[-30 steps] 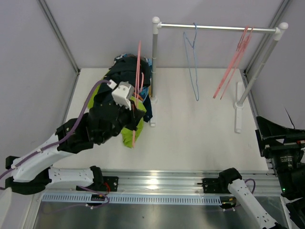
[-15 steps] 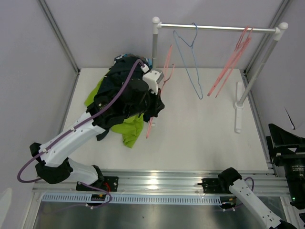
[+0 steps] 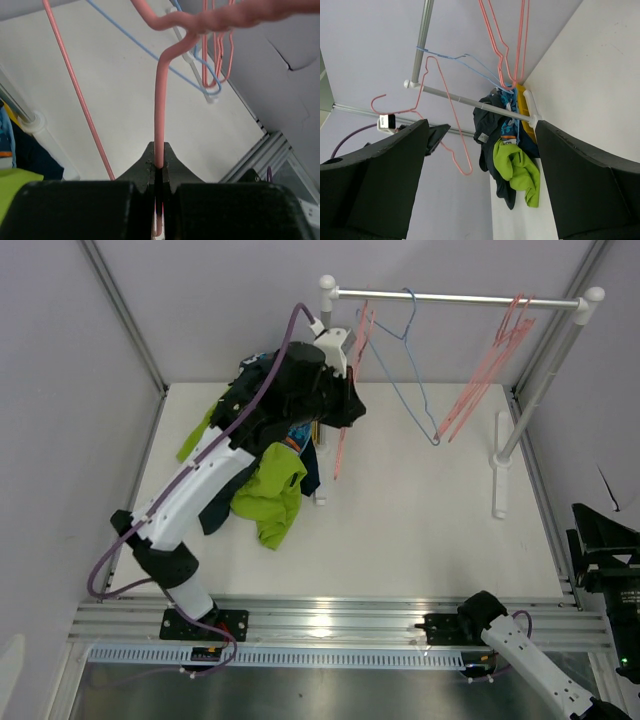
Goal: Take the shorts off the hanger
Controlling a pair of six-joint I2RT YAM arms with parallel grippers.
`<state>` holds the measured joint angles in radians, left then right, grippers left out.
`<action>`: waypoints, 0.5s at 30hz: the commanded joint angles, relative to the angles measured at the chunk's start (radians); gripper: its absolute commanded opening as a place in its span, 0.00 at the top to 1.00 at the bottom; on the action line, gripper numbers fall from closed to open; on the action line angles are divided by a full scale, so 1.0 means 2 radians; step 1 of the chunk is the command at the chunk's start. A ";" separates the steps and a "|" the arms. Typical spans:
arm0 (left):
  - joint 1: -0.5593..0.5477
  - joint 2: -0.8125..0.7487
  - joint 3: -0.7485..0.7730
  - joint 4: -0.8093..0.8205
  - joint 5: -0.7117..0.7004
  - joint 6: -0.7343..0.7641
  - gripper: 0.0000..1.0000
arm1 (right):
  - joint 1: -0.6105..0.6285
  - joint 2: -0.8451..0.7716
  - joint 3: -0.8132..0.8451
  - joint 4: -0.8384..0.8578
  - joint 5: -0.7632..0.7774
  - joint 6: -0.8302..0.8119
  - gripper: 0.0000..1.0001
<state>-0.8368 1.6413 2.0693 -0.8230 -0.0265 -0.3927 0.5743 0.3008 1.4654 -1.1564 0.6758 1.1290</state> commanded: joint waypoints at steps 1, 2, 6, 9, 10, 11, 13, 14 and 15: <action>0.040 0.044 0.073 0.007 0.050 -0.013 1.00 | 0.004 -0.005 0.016 -0.010 0.029 0.011 0.07; 0.061 0.057 0.108 0.005 0.059 -0.021 1.00 | 0.004 -0.005 0.017 -0.011 0.030 0.011 0.07; 0.108 0.114 0.169 -0.010 0.094 -0.033 1.00 | 0.005 -0.006 0.025 -0.016 0.036 0.008 0.07; 0.142 0.144 0.189 -0.002 0.127 -0.047 1.00 | 0.004 -0.008 0.028 -0.025 0.036 0.011 0.08; 0.151 0.150 0.188 0.004 0.138 -0.052 1.00 | 0.004 -0.008 0.026 -0.027 0.036 0.012 0.08; 0.163 0.159 0.194 0.011 0.152 -0.057 1.00 | 0.005 -0.010 0.024 -0.027 0.036 0.013 0.08; 0.169 0.166 0.194 0.016 0.162 -0.058 1.00 | 0.005 -0.012 0.018 -0.028 0.035 0.015 0.08; 0.173 0.172 0.195 0.021 0.171 -0.058 1.00 | 0.004 -0.015 0.015 -0.028 0.036 0.016 0.08; 0.173 0.175 0.196 0.022 0.173 -0.057 1.00 | 0.005 -0.015 0.013 -0.029 0.036 0.017 0.08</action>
<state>-0.5034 1.9831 2.4042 -0.8288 0.2420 -0.4717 0.5751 0.2829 1.5021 -1.2079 0.7010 1.1328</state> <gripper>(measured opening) 0.040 0.922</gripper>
